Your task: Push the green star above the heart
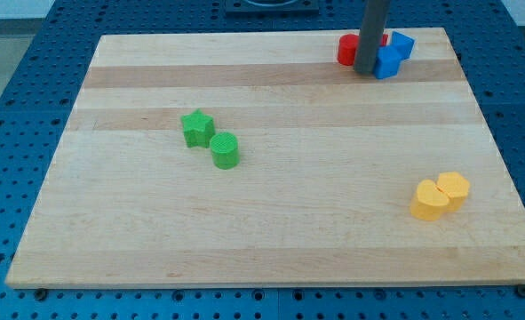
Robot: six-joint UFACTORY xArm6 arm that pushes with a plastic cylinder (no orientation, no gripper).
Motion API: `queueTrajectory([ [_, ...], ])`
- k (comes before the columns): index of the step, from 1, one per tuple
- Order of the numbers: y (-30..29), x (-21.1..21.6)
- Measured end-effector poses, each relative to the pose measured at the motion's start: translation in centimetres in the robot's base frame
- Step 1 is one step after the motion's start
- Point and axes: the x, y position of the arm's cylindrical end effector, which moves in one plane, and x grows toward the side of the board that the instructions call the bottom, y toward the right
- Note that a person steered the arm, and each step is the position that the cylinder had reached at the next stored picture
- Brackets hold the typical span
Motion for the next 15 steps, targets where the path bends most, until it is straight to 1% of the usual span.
queueTrajectory([
  [1,-0.2,0.4],
  [2,-2.4,3.0],
  [3,-7.1,4.6],
  [5,-20.1,4.8],
  [6,-26.8,6.3],
  [7,-31.6,8.9],
  [8,-34.2,11.3],
  [9,-33.6,12.8],
  [13,-15.2,13.0],
  [14,-12.2,13.0],
  [15,-11.2,12.9],
])
